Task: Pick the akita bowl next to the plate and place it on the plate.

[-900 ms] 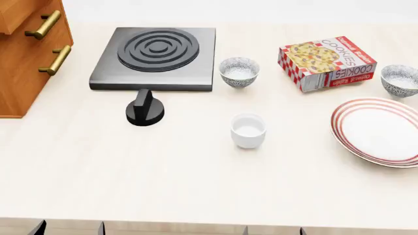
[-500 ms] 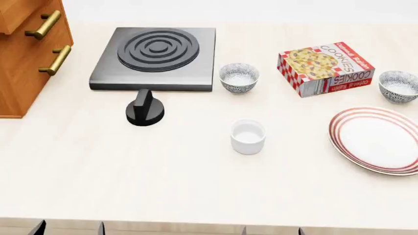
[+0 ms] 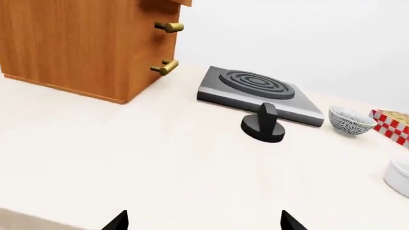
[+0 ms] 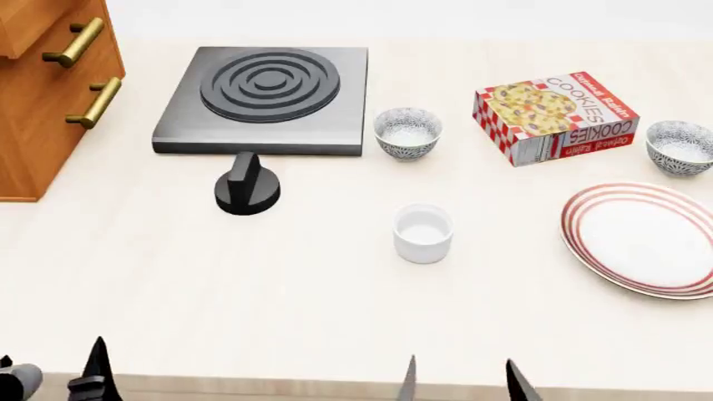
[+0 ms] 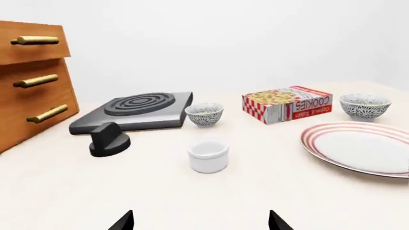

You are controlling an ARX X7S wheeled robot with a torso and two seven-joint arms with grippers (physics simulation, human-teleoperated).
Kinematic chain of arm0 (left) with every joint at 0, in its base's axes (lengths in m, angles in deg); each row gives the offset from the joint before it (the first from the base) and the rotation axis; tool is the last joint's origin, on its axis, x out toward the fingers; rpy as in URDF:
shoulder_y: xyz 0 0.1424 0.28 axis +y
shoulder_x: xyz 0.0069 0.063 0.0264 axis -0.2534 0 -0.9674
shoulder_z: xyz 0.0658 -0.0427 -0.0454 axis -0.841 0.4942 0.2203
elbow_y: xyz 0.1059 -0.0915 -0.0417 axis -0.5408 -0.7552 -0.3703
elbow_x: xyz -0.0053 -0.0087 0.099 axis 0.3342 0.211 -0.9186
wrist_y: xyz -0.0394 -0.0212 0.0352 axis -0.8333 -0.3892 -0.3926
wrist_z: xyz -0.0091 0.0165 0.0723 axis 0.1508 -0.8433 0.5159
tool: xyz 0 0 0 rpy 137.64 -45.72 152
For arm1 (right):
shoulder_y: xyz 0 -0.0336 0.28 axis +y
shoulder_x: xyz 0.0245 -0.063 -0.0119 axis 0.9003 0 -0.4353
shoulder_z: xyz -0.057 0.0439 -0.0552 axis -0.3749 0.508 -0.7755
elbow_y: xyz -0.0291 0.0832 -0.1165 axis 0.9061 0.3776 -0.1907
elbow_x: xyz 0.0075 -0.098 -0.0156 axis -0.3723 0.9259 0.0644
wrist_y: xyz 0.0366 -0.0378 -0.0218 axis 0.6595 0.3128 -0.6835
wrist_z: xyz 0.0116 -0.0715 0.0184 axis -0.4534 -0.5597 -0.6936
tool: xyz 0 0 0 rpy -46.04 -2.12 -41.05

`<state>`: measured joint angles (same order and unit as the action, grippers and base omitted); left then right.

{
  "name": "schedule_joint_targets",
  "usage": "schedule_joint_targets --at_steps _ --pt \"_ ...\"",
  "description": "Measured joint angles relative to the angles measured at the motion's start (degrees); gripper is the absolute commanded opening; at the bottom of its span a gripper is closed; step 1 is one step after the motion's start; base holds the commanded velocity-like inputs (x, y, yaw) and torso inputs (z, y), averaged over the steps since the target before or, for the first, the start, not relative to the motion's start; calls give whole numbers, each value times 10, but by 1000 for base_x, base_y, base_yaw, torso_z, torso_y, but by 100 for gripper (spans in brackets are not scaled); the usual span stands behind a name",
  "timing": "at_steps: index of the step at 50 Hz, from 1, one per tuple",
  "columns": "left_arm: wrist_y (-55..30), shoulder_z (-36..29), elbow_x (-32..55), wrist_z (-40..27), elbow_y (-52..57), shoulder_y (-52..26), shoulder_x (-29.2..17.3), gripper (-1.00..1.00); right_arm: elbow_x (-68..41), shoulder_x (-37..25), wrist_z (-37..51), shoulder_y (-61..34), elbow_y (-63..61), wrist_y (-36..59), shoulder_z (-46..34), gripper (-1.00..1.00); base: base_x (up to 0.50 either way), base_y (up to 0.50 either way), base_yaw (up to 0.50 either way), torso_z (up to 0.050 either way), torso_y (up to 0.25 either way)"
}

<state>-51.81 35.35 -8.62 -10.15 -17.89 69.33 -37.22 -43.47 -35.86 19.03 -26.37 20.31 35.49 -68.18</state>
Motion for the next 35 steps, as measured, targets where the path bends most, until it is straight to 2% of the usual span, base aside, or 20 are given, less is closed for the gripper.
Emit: schedule_joint_targets --at_steps 17,28,35 --pt "-1 59 48 7 -51 -42 -34 100 -157 -39 54 -94 -244 255 59 100 0 0 0 0 0" --pt "9 75 67 12 -66 -51 -36 100 -207 -47 64 -122 -294 300 89 100 0 -98 0 0 0" --pt "13 78 73 13 -73 -54 -37 100 -216 -51 66 -128 -299 307 91 100 0 -400 0 0 0"
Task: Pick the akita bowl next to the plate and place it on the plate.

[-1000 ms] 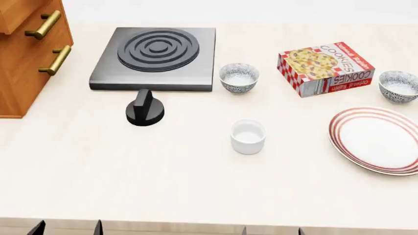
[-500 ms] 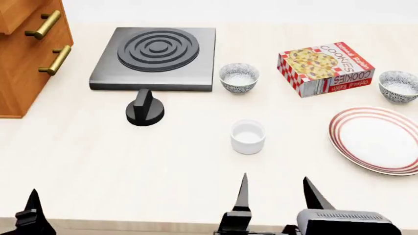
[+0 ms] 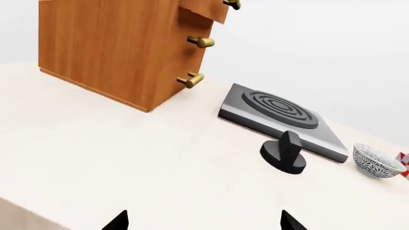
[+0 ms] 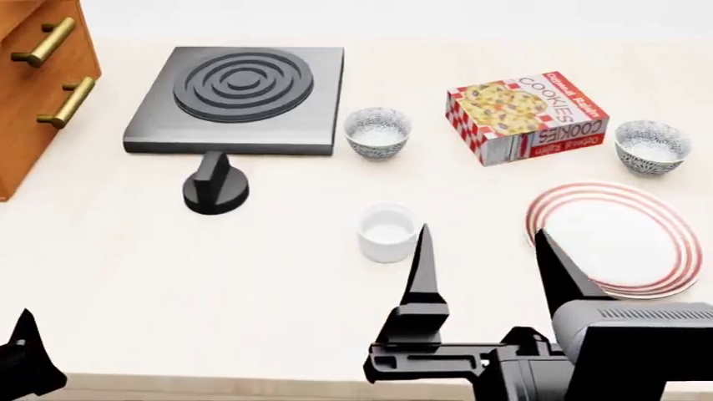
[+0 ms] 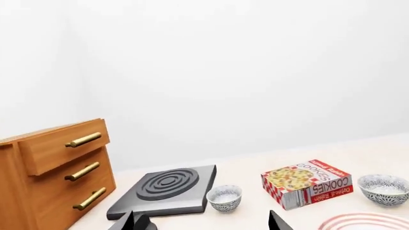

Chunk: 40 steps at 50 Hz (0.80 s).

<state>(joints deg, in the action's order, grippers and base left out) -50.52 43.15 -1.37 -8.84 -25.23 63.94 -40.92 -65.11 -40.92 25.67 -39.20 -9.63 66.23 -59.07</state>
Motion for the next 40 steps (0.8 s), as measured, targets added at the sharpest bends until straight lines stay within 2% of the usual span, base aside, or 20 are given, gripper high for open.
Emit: schedule_joint_targets --at_steps 40 --pt "3 -5 14 -6 -2 1 -6 100 -22 -14 12 1 10 -7 7 100 0 -420 0 0 0"
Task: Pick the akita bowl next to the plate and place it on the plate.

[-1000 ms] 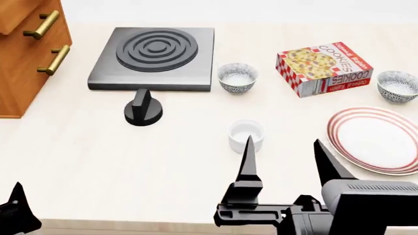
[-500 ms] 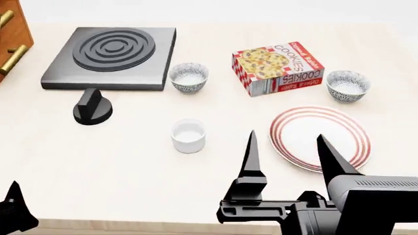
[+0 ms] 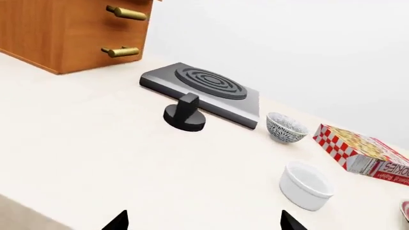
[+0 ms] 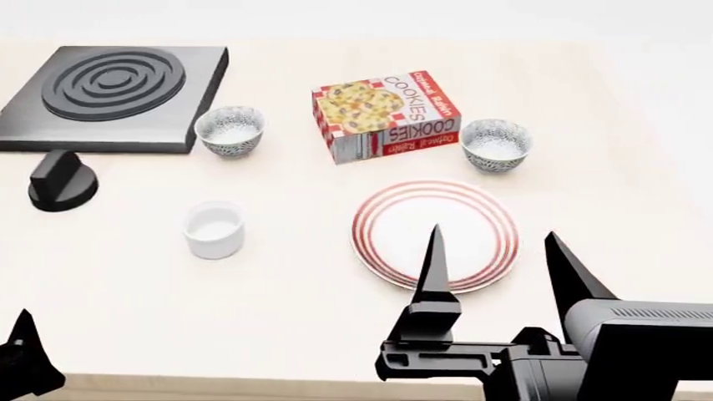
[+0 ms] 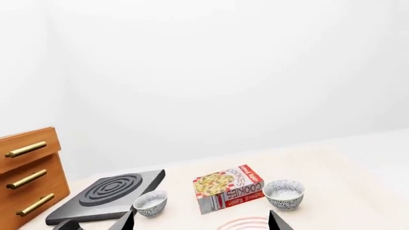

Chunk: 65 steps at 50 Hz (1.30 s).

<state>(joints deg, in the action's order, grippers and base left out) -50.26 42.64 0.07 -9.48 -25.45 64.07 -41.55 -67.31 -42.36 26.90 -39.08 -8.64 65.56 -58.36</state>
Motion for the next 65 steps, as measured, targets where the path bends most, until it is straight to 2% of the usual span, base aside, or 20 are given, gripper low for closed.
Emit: schedule_joint_targets --at_steps 22,40,65 --pt "6 -5 2 -3 -4 1 -3 100 -6 -7 4 2 5 -10 -2 100 0 -414 0 0 0" --pt "8 -10 6 -6 -1 3 -5 100 -2 -17 6 4 6 -15 -16 100 9 0 0 0 0" --pt "13 -15 9 -10 -2 5 -8 100 -6 -25 5 6 12 -25 -26 100 369 0 0 0 0"
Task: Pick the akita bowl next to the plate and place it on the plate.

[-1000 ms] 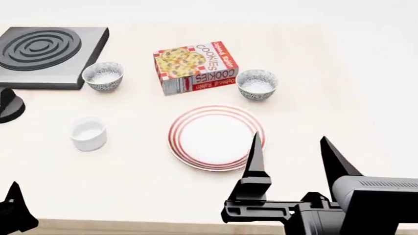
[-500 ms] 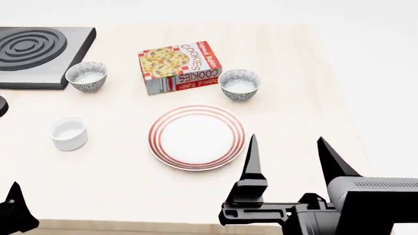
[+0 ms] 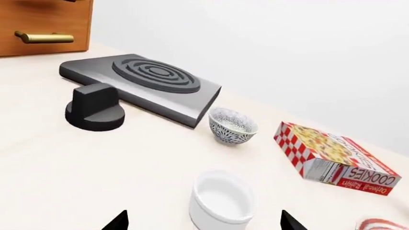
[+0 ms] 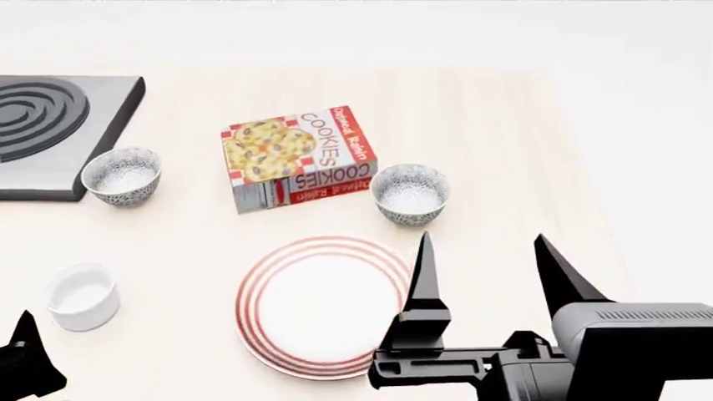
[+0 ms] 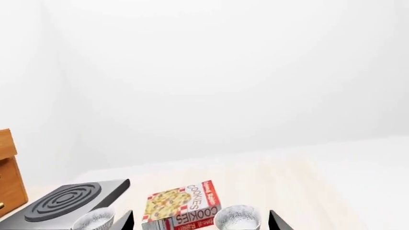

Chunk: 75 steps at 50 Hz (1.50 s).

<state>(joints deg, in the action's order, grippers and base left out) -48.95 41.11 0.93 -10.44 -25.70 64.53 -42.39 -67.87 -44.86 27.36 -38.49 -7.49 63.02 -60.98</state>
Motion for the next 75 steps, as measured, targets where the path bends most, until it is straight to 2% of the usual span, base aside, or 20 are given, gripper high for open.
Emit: schedule_joint_targets --at_steps 59,67,75 --pt "8 -11 10 -7 -5 0 -8 100 -16 -13 12 -4 7 -11 -15 100 391 0 0 0 0" --pt "9 -13 11 -9 -5 1 -10 100 -14 -14 16 -6 15 -11 -18 100 21 0 0 0 0" --pt "9 -14 13 -12 -2 2 -11 100 -26 -23 46 -52 45 50 -19 100 0 0 0 0 0"
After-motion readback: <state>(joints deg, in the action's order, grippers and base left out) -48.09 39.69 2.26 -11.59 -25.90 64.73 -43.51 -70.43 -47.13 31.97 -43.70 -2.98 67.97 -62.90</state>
